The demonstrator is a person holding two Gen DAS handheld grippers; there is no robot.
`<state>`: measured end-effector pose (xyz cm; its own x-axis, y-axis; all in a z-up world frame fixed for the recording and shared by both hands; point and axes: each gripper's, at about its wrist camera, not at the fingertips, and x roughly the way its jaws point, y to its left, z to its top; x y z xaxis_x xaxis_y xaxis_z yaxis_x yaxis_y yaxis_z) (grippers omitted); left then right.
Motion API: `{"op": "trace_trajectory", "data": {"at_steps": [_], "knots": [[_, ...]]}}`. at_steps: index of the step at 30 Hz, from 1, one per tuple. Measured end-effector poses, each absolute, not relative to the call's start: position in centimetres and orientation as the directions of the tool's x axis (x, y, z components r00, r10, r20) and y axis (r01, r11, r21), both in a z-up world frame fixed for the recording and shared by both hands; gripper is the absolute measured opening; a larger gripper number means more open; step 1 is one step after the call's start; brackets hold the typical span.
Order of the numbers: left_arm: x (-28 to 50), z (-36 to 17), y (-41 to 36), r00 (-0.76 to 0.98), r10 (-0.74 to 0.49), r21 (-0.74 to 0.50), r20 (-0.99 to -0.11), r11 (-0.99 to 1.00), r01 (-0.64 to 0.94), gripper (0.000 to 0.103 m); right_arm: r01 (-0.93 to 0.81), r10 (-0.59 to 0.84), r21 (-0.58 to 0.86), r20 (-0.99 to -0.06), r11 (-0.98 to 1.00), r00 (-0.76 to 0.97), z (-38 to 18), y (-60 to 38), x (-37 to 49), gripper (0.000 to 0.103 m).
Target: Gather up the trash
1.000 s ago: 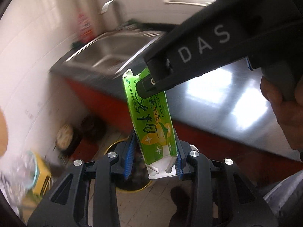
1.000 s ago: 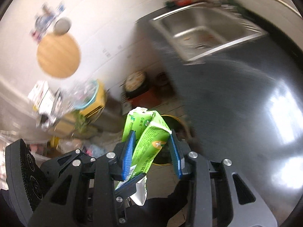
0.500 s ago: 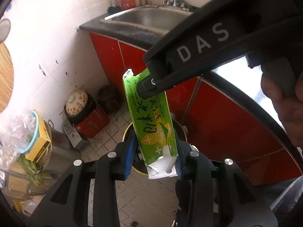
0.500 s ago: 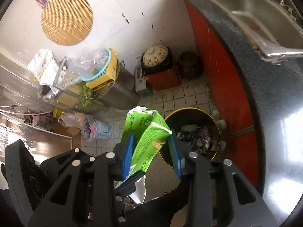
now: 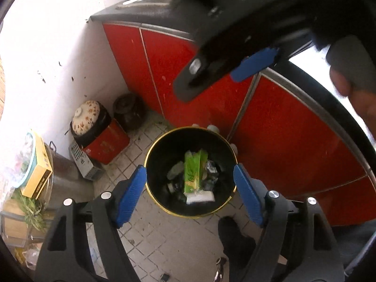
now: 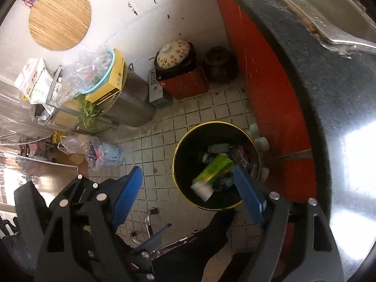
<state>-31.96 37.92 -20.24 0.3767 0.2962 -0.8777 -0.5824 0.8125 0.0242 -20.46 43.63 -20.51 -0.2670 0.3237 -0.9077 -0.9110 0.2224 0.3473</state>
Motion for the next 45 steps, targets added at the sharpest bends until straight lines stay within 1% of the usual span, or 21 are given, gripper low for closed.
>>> {"op": "trace_trajectory", "data": {"at_steps": [1,3,6,9,11,14,17,20,22,24,27,31,34,37,41,45], "knots": [[-32.1,-20.3,37.8,0.375,0.293,0.022,-0.879,0.812,-0.583,0.077,-0.91,0.324,0.348,-0.908,0.225,-0.267,-20.4,43.5,-20.3,0.077],[-32.2,-20.2,37.6,0.372,0.291,0.021,-0.882,0.81,-0.585,0.083,-0.909,0.332,0.345,-0.907,0.234,-0.259,-19.8,42.8,-19.9,0.077],[-32.0,-19.6,37.2,0.369,0.281,0.017,-0.886,0.815,-0.579,0.088,-0.897,0.362,0.351,-0.9,0.268,-0.244,-18.1,41.1,-18.7,0.077],[-31.2,-17.8,36.3,0.378,0.28,0.022,-0.883,0.827,-0.562,0.092,-0.882,0.417,0.349,-0.886,0.315,-0.201,-15.2,37.9,-16.5,0.081],[-29.9,-16.2,35.2,0.383,0.29,0.044,-0.877,0.843,-0.537,0.096,-0.872,0.464,0.334,-0.874,0.359,-0.143,-12.7,34.7,-14.6,0.084],[-26.0,-13.1,32.6,0.37,0.307,0.113,-0.877,0.88,-0.462,0.096,-0.839,0.527,0.299,-0.849,0.455,-0.016,-8.3,27.9,-11.2,0.086],[-21.8,-10.0,29.4,0.441,0.276,0.099,-0.854,0.918,-0.383,0.096,-0.779,0.543,0.226,-0.822,0.585,0.17,-4.1,19.2,-7.8,0.087],[-16.1,-6.8,24.5,0.524,0.204,0.067,-0.827,0.961,-0.268,0.096,-0.657,0.477,0.138,-0.797,0.741,0.371,-0.9,9.8,-5.3,0.089],[-12.9,-5.4,21.2,0.561,0.155,0.048,-0.813,0.978,-0.201,0.096,-0.55,0.404,0.095,-0.783,0.83,0.474,0.3,3.5,-4.1,0.09],[-9.5,-4.3,17.5,0.587,0.078,0.01,-0.806,0.993,-0.119,0.096,-0.427,0.31,0.056,-0.771,0.903,0.555,1.2,-2.7,-3.2,0.09],[-5.2,-2.9,11.9,0.59,-0.021,-0.04,-0.807,0.999,-0.019,0.096,-0.259,0.197,0.039,-0.76,0.965,0.619,1.8,-10.7,-2.9,0.09],[-1.5,-2.9,6.0,0.548,-0.091,-0.074,-0.832,0.996,0.054,0.096,-0.104,0.105,0.049,-0.761,0.993,0.641,1.6,-18.3,-3.4,0.09],[0.0,-2.9,2.5,0.538,-0.099,-0.067,-0.837,0.995,0.079,0.096,-0.048,0.077,0.06,-0.765,0.997,0.64,1.0,-22.0,-3.6,0.09],[0.6,-3.3,0.5,0.531,-0.088,-0.047,-0.843,0.995,0.09,0.096,-0.032,0.075,0.071,-0.768,0.997,0.636,0.6,-25.0,-3.7,0.09],[0.8,-3.8,-1.4,0.528,-0.065,-0.03,-0.847,0.997,0.073,0.096,-0.047,0.096,0.085,-0.775,0.995,0.625,-0.1,-27.2,-3.3,0.09],[1.3,-4.3,-1.8,0.517,-0.044,-0.019,-0.855,0.998,0.053,0.096,-0.064,0.106,0.085,-0.785,0.994,0.61,-0.7,-27.3,-2.9,0.09]]}}
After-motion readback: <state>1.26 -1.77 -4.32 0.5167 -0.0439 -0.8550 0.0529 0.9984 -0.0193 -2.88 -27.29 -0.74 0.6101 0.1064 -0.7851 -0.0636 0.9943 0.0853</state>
